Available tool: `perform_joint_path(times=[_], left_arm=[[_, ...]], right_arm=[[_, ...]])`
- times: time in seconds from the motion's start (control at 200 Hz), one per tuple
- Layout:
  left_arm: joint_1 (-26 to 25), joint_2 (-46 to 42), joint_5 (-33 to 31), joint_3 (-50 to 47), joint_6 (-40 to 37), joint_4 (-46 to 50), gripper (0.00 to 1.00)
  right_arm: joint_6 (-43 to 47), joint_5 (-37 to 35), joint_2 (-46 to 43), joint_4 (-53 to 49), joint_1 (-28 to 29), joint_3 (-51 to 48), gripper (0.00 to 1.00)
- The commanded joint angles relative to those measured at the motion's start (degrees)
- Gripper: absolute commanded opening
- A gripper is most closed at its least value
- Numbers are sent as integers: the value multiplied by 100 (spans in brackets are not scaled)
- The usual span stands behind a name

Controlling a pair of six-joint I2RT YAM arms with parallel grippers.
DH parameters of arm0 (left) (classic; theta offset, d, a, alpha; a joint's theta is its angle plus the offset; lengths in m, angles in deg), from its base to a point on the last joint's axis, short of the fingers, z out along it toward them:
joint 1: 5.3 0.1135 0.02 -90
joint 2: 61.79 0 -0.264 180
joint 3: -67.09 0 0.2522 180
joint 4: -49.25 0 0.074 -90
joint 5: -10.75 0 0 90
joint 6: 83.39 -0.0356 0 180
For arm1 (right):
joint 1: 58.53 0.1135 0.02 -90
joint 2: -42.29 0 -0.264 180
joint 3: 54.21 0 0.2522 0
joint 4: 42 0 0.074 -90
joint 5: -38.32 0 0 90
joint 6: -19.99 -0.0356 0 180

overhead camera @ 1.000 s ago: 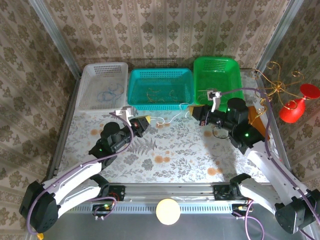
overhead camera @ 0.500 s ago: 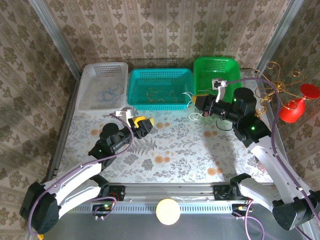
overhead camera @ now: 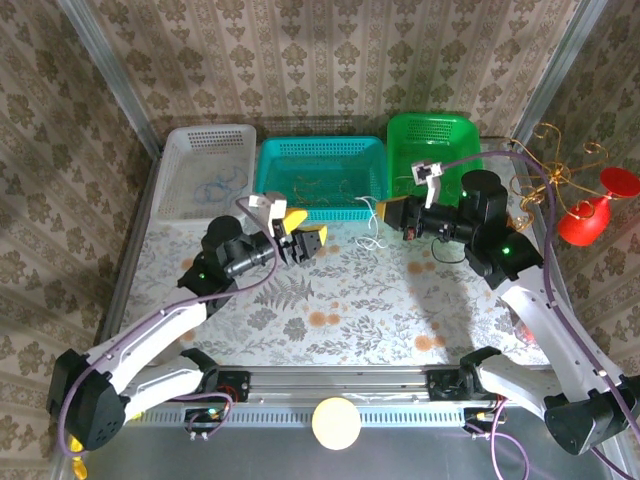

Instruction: Untangle the cables

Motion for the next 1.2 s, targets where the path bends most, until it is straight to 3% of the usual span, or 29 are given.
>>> perform_joint_path(times=[0.0,0.245,0.84,0.98,1.195], left_arm=[[56,322,407,446,-379,155,82],[-37,955,920,829,-259,-296,82],[-452,2012,1032,1118,5,-1095,81],[-558,2323,1036,892,265,-1740,71],[-667,2791,1049,480,743,-2762,44]], right_arm=[[127,424,-25,-213,63,210,0],[68,497,-95,-243,265,172,0],[-268,439,-62,144,806,255,0],[-426,416,-74,310,802,513,0],[-447,142,-27,386,798,1085,0]])
